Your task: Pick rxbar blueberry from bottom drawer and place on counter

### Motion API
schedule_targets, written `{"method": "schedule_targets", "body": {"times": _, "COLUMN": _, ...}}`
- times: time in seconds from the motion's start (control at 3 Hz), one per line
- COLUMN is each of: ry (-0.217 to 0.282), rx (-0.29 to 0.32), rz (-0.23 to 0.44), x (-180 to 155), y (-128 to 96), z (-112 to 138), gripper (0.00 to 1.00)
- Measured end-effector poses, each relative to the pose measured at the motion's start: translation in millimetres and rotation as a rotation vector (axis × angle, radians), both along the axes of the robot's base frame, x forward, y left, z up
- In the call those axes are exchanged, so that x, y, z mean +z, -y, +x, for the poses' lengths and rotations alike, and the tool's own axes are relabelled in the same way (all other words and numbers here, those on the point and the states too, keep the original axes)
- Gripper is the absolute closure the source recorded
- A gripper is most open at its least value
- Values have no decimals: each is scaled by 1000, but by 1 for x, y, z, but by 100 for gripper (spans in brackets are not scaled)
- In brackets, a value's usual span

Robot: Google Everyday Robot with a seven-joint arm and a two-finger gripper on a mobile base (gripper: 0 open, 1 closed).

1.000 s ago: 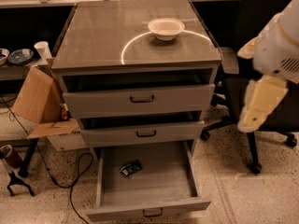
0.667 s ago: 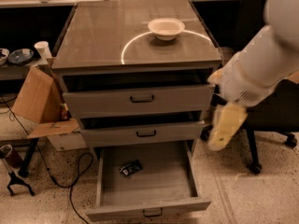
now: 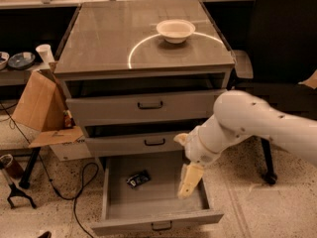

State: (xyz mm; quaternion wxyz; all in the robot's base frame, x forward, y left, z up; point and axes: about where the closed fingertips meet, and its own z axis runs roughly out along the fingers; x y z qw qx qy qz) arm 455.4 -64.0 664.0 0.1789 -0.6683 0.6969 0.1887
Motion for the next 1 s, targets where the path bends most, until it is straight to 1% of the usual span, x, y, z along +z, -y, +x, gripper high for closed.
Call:
{"method": "schedule_targets", "body": {"times": 0.33, "ry": 40, "rx": 7, "rz": 94, "x": -74, "y": -33, "z": 37, "gripper": 0}}
{"method": "schedule_targets", "body": {"times": 0.67, "ry": 80, "rx": -74, "rz": 141, "x": -148, "y": -58, "z": 96, "gripper": 0}}
{"method": "schedule_targets", "body": {"times": 1.0, "ry": 99, "rx": -220, "rz": 197, "x": -230, "y": -98, "z": 179, "gripper": 0}}
